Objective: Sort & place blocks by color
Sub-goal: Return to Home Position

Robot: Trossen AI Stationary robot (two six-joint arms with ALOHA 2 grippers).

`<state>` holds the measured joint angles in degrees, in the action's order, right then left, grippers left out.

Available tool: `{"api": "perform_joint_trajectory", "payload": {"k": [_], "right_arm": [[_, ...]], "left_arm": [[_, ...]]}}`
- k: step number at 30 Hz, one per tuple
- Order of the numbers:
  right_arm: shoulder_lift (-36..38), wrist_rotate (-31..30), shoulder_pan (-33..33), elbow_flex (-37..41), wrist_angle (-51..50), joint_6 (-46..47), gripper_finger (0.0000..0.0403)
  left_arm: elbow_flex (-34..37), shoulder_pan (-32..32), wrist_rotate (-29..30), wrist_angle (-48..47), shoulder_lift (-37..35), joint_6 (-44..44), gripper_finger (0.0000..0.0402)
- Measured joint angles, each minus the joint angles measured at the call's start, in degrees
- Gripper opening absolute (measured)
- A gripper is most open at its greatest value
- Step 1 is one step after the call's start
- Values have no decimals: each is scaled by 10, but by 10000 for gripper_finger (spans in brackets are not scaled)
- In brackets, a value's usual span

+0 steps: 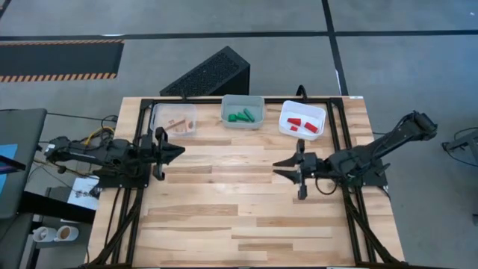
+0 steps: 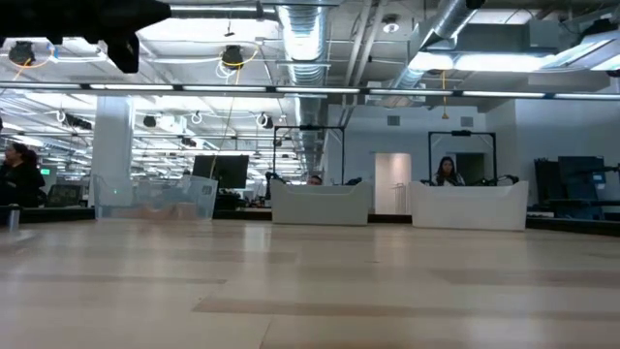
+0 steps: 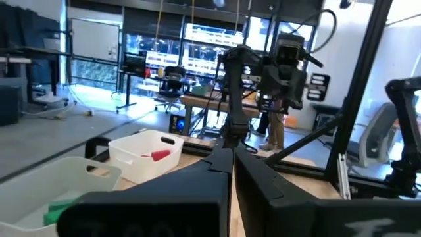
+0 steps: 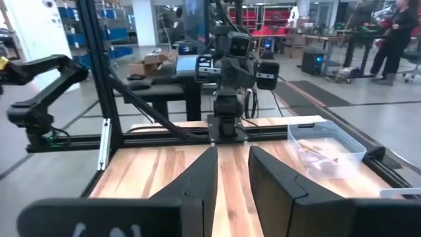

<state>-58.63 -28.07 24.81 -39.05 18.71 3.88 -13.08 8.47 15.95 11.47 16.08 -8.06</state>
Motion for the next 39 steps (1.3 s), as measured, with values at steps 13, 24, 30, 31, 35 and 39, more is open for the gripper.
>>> {"api": "perform_joint_trajectory", "payload": {"k": [13,24,30,31,35,39], "right_arm": [[33,-35,-18,131,70,61,101],[135,-36,-90,340,310,72,101],[196,24,-134,341,298,14,101],[209,35,-138,341,294,2,100],[277,40,-141,341,234,-8,100],[348,41,-140,341,121,-8,100]], "left_arm": [[0,14,8,-53,0,-6,0],[12,14,19,-45,1,-2,0],[47,14,39,-7,0,-17,0],[49,14,39,-6,0,-17,0],[50,14,29,-14,-7,-14,0],[49,14,33,-14,-42,5,0]]}}
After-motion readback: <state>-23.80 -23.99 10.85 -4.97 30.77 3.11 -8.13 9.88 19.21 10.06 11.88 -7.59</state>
